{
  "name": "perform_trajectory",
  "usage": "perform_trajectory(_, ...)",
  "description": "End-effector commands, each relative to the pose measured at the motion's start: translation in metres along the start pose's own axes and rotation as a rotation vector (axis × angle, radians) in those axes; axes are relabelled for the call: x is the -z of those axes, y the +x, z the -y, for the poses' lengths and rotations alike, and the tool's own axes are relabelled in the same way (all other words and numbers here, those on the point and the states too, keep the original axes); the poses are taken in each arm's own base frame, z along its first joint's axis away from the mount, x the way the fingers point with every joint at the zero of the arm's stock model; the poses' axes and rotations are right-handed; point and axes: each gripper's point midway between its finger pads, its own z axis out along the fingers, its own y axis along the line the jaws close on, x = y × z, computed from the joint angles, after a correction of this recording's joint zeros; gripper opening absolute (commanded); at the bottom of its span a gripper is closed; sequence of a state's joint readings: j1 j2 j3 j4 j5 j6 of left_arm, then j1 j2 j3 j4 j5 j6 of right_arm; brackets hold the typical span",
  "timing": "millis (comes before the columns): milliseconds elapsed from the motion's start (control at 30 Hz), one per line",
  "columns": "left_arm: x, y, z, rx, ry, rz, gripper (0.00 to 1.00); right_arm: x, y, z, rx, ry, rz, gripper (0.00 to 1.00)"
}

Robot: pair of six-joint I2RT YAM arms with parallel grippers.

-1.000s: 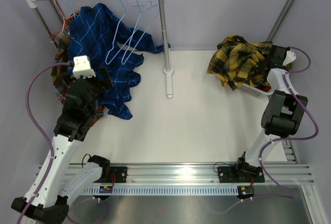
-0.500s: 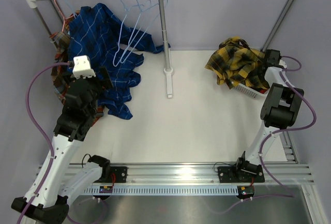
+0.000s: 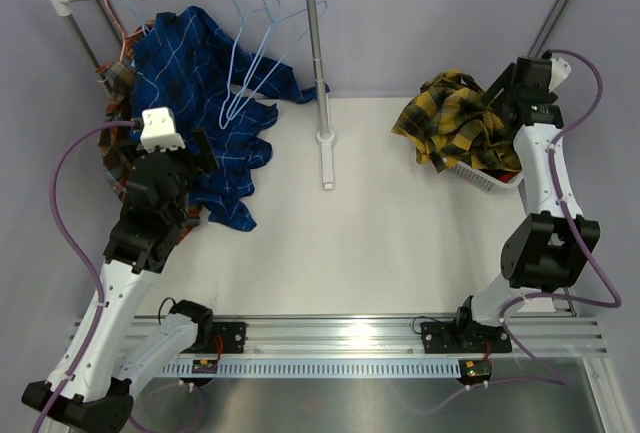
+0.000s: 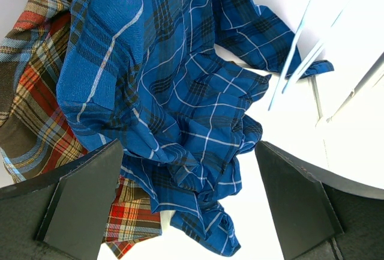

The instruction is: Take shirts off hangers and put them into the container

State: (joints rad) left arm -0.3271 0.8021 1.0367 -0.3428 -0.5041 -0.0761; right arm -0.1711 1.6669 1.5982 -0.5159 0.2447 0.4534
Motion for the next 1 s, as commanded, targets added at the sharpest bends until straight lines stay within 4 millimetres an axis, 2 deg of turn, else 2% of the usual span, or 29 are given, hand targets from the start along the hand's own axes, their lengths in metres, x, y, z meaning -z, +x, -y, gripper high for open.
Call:
perform_trajectory(0,0.000,-0.014,0.000,0.037,0.004,0.057,0.99,0.041,-0.033,-0.027,0.145,-0.036,0.131,0.81)
perform_trajectory(100,0.001,-0.014,0.000,0.037,0.004,0.057,0.99,0.053,-0.023,-0.057,0.309,-0.111,0.169,0.84)
perform_trajectory(133,0.001,-0.015,0.000,0.038,0.004,0.058,0.99,0.063,-0.004,-0.085,0.411,-0.184,0.160,0.84)
perform_trajectory(167,0.002,-0.015,0.000,0.039,0.004,0.061,0.99,0.064,0.008,-0.095,0.459,-0.213,0.147,0.84)
perform_trajectory(200,0.001,-0.015,0.000,0.037,0.004,0.060,0.99,0.066,0.027,-0.114,0.537,-0.267,0.131,0.84)
perform_trajectory(300,0.002,-0.016,-0.002,0.039,0.001,0.064,0.99,0.064,0.062,-0.136,0.678,-0.322,0.100,0.84)
perform_trajectory(333,0.002,-0.016,-0.001,0.038,0.001,0.062,0.99,0.062,0.083,-0.147,0.760,-0.343,0.079,0.84)
perform_trajectory(400,0.002,-0.016,-0.001,0.038,0.002,0.062,0.99,0.058,0.103,-0.155,0.825,-0.367,0.057,0.84)
perform_trajectory(433,0.002,-0.015,-0.001,0.038,0.002,0.061,0.99,0.051,0.117,-0.158,0.845,-0.371,0.034,0.84)
perform_trajectory(500,0.002,-0.016,-0.001,0.038,0.002,0.062,0.99,0.039,0.130,-0.160,0.852,-0.363,0.013,0.84)
perform_trajectory(733,0.004,-0.017,-0.002,0.041,0.003,0.068,0.99,0.005,0.160,-0.159,0.918,-0.323,-0.057,0.83)
perform_trajectory(900,0.003,-0.017,-0.003,0.038,-0.002,0.068,0.99,-0.008,0.164,-0.157,0.953,-0.285,-0.065,0.79)
perform_trajectory(967,0.003,-0.017,-0.003,0.037,-0.002,0.065,0.99,-0.014,0.161,-0.151,0.961,-0.237,-0.054,0.69)
